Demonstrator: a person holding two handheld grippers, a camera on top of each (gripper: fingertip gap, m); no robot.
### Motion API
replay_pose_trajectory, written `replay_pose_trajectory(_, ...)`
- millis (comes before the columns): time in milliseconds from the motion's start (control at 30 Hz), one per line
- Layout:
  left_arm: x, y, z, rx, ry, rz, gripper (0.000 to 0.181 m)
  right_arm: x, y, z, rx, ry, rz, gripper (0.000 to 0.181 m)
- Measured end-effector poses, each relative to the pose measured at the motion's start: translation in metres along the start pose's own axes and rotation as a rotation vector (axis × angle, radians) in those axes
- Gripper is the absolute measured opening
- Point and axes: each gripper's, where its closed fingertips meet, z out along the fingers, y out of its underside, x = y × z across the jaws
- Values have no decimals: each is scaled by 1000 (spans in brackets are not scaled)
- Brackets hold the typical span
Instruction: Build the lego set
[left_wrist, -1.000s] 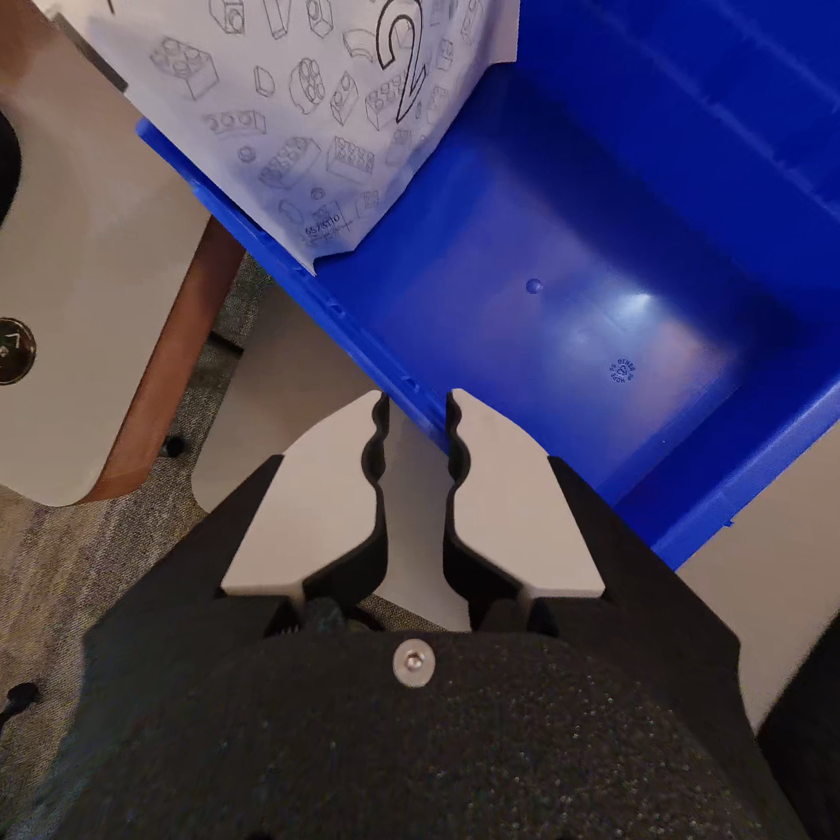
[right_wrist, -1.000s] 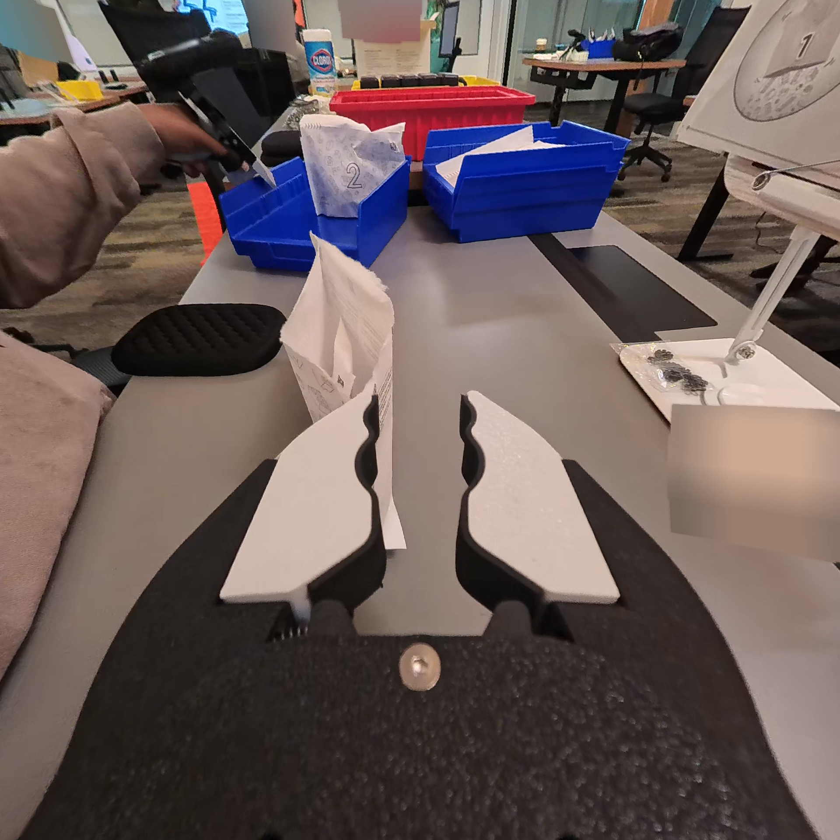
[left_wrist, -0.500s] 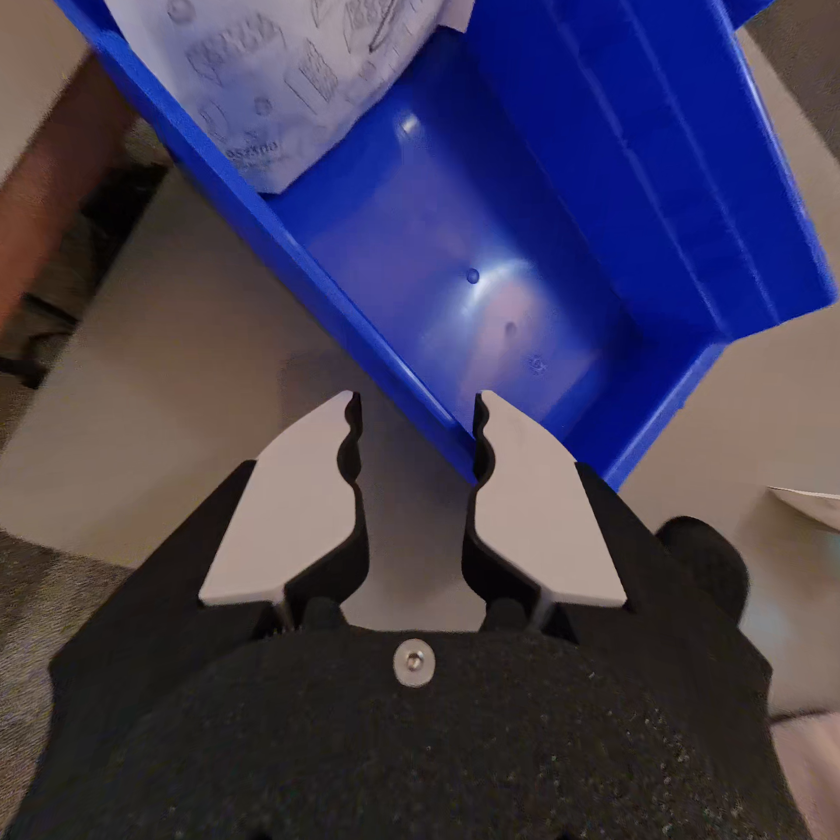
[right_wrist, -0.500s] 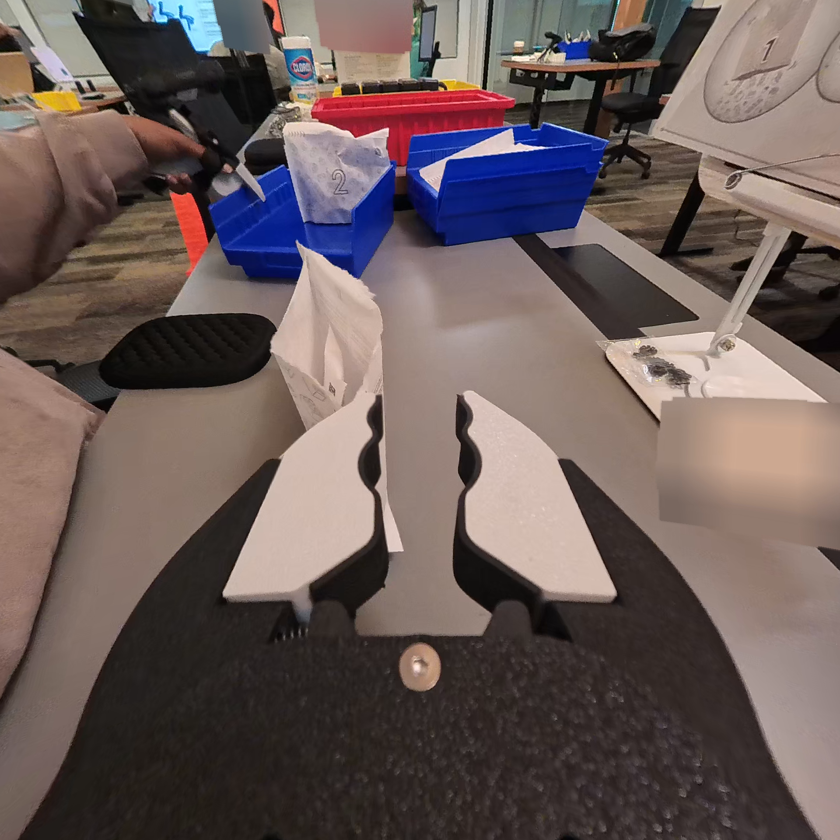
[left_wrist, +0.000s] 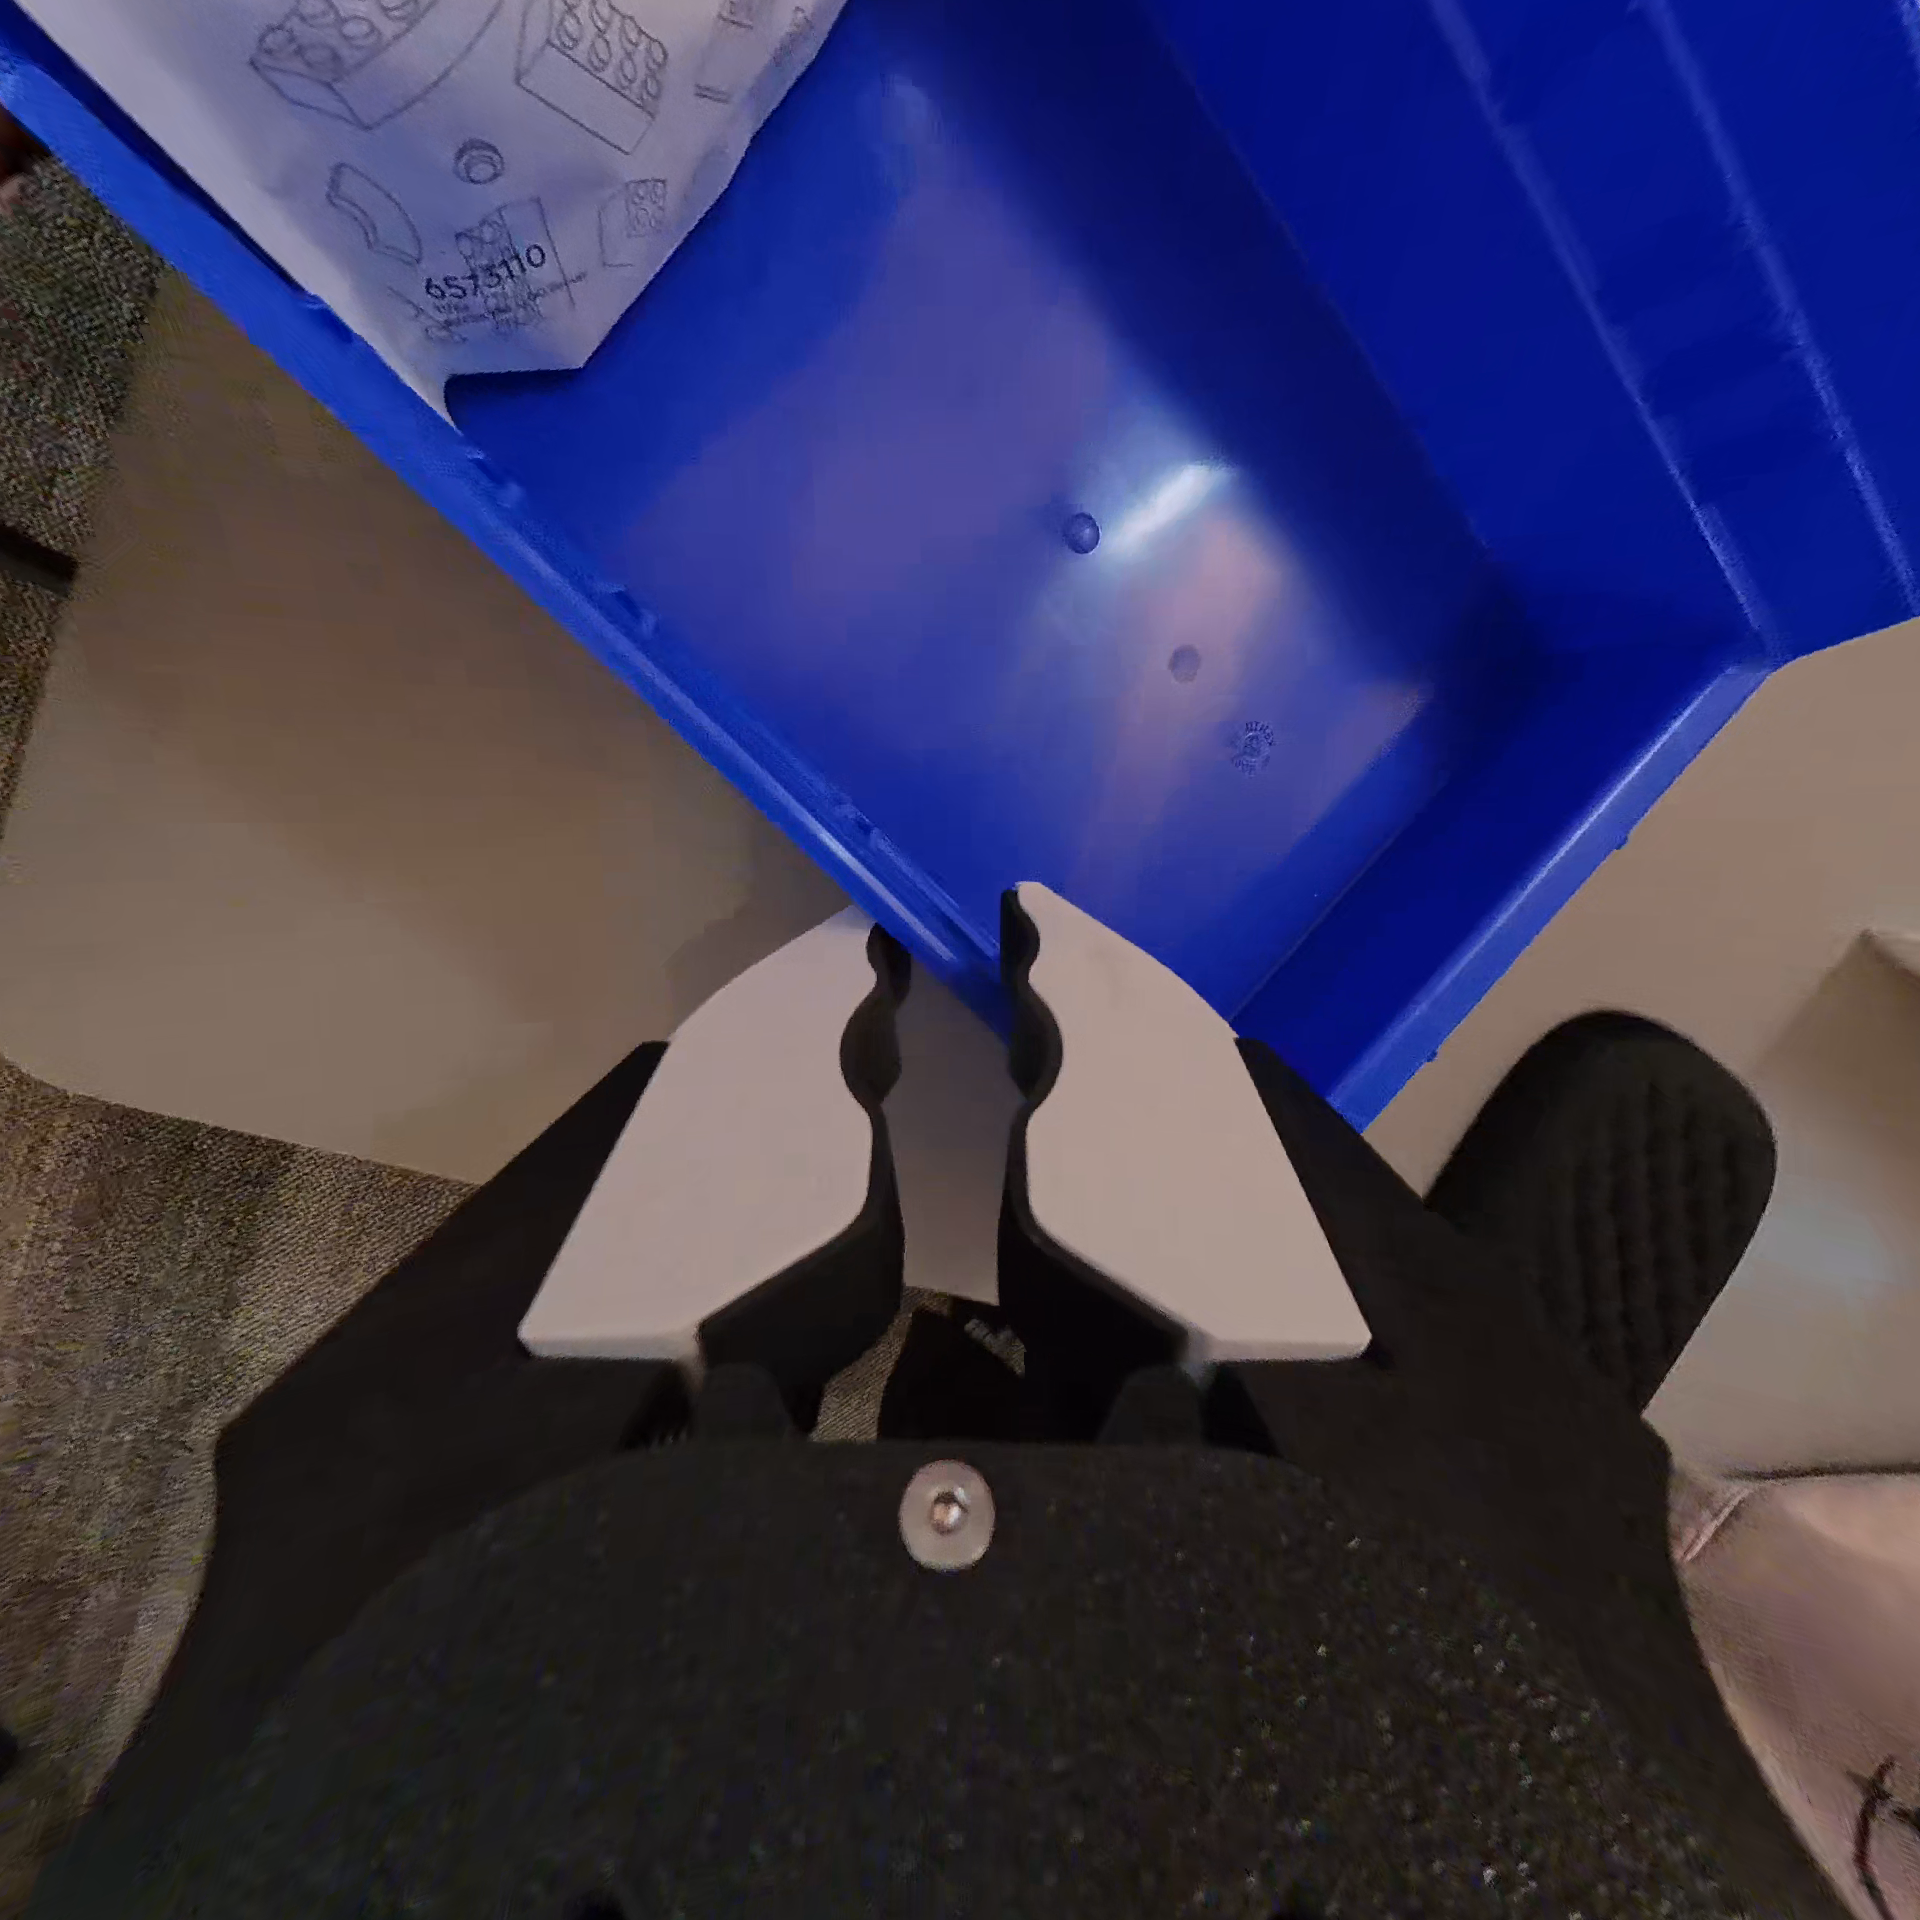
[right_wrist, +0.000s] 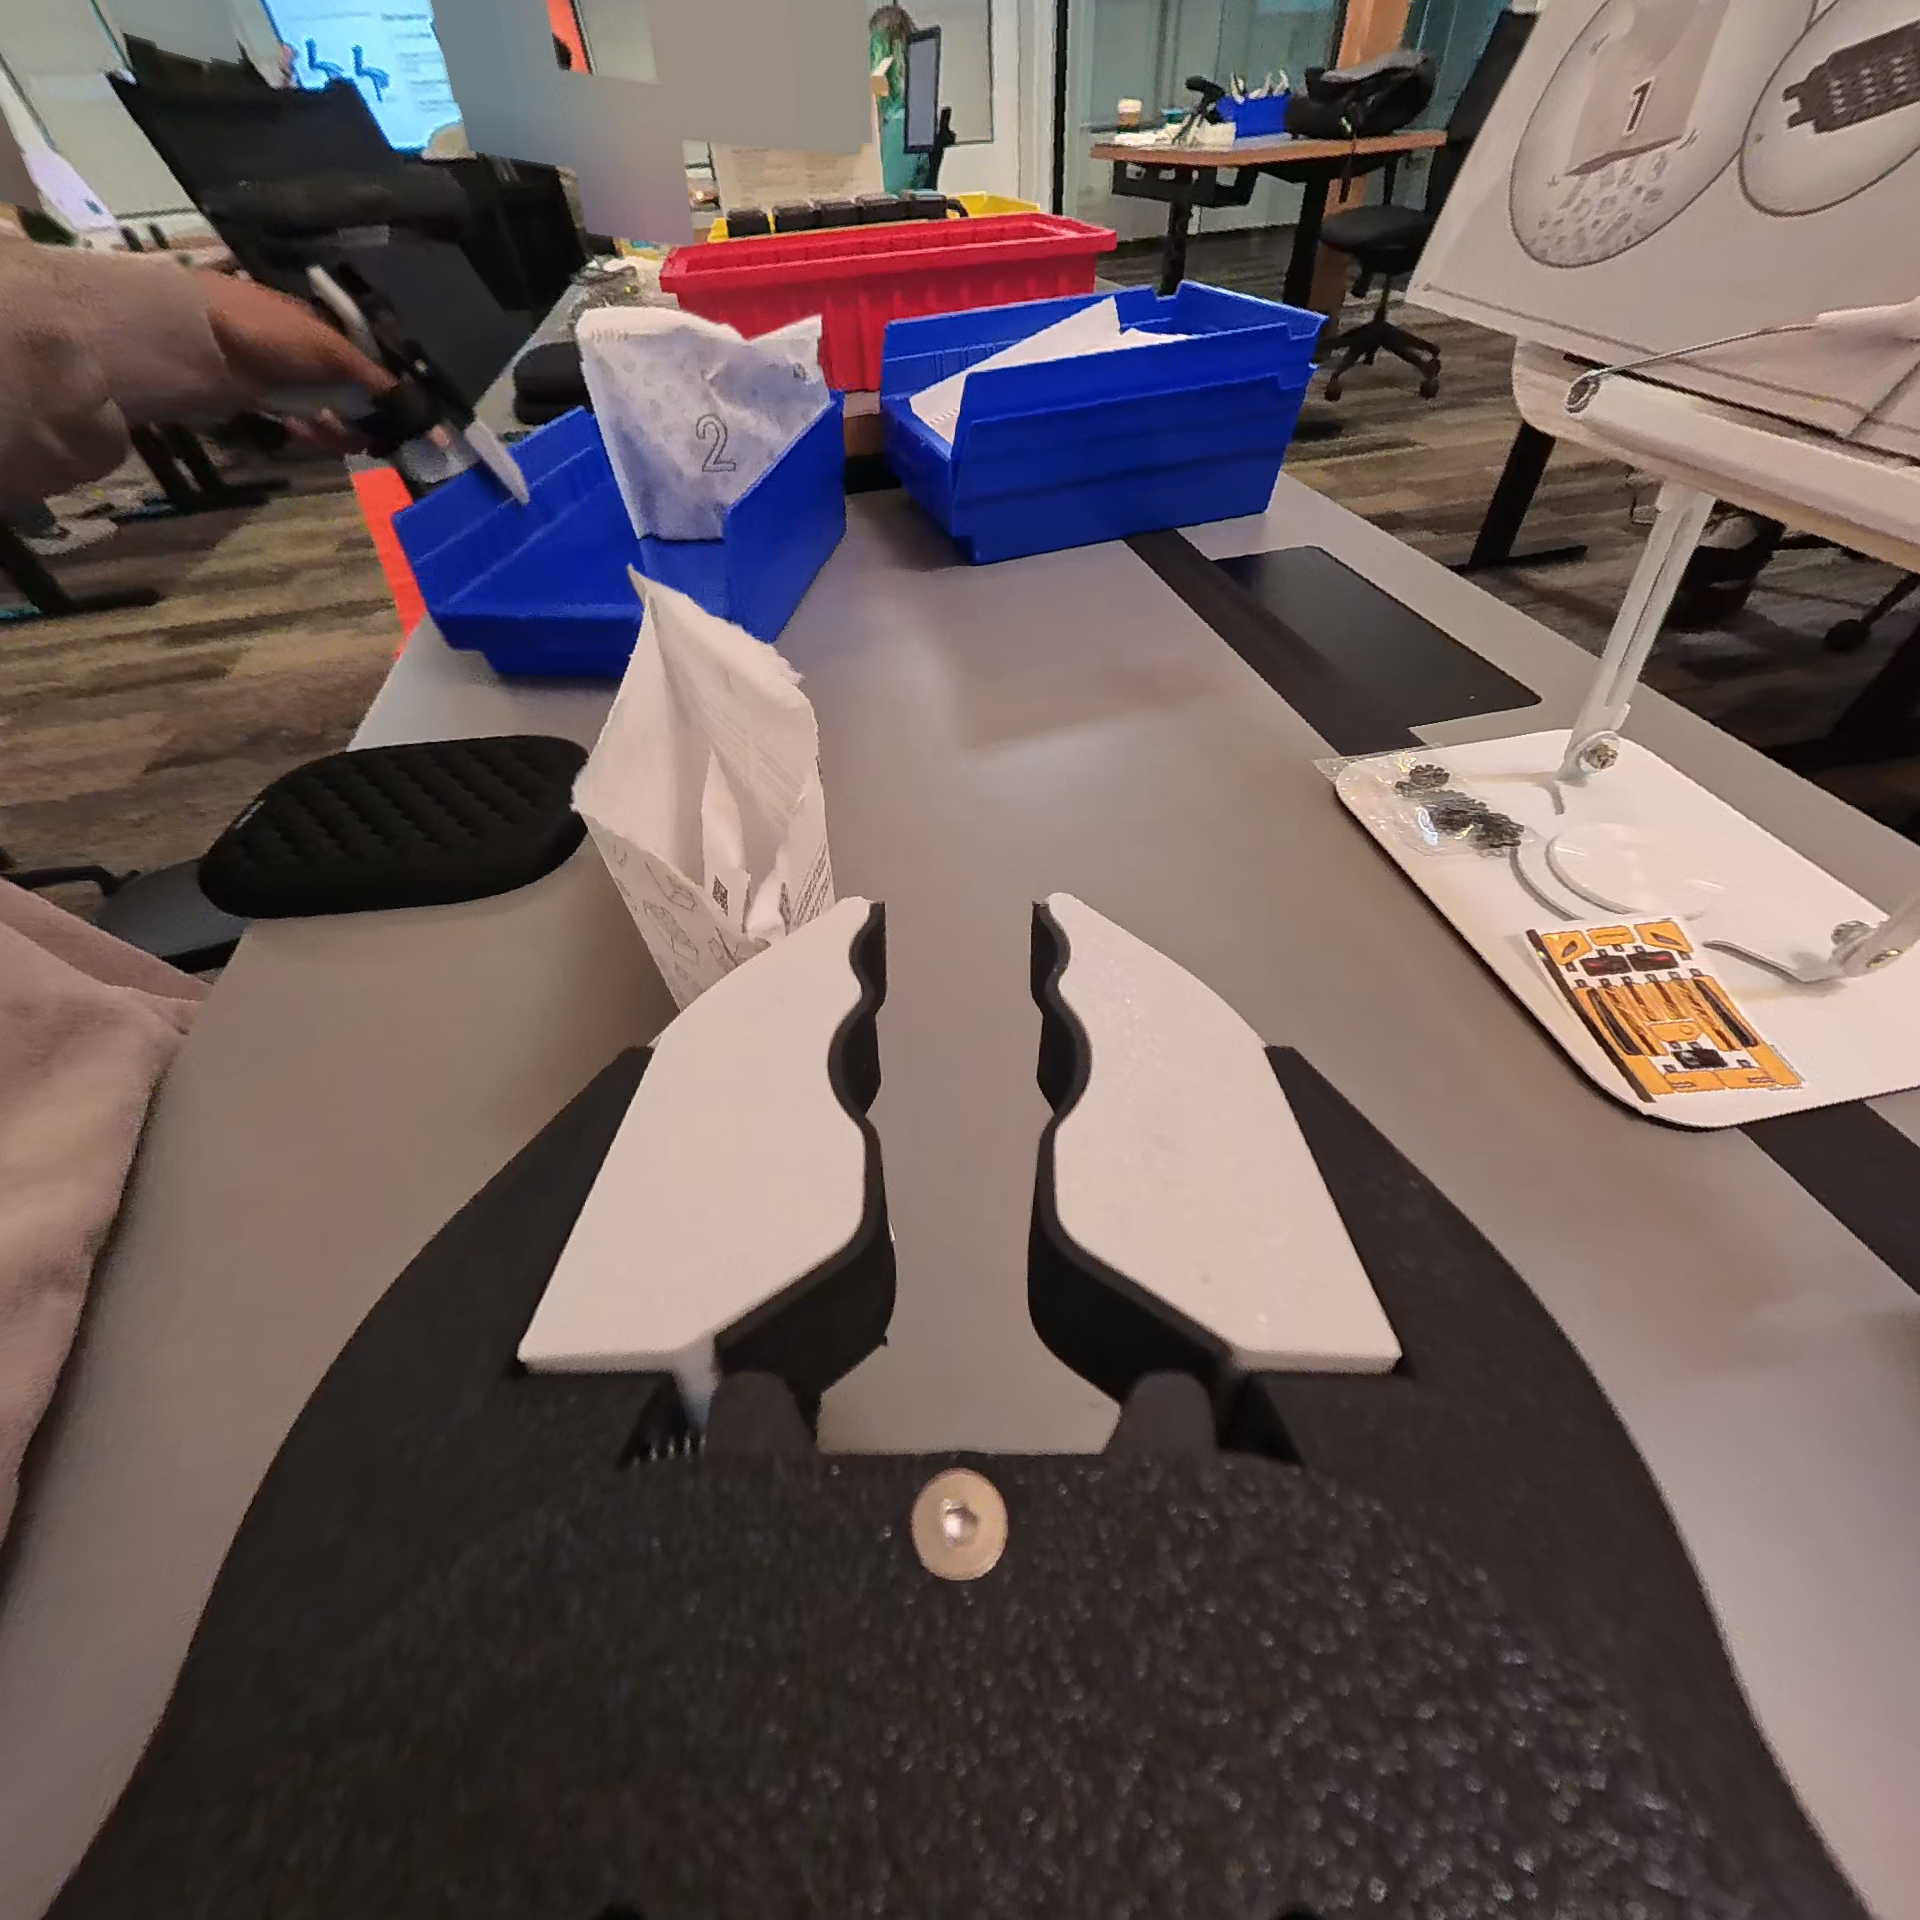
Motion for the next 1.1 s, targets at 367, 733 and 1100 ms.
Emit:
replay_pose_trajectory(367,124,-5,32,50,228,134,16,-13,-4,0,-8,-25,-34,30)
replay_pose_trajectory(733,202,-38,63,84,388,186,18,-28,12,-17,-67,2,-57,47)
replay_pose_trajectory(1100,247,-66,83,141,505,185,21,-36,66,13,-260,-55,-81,70)
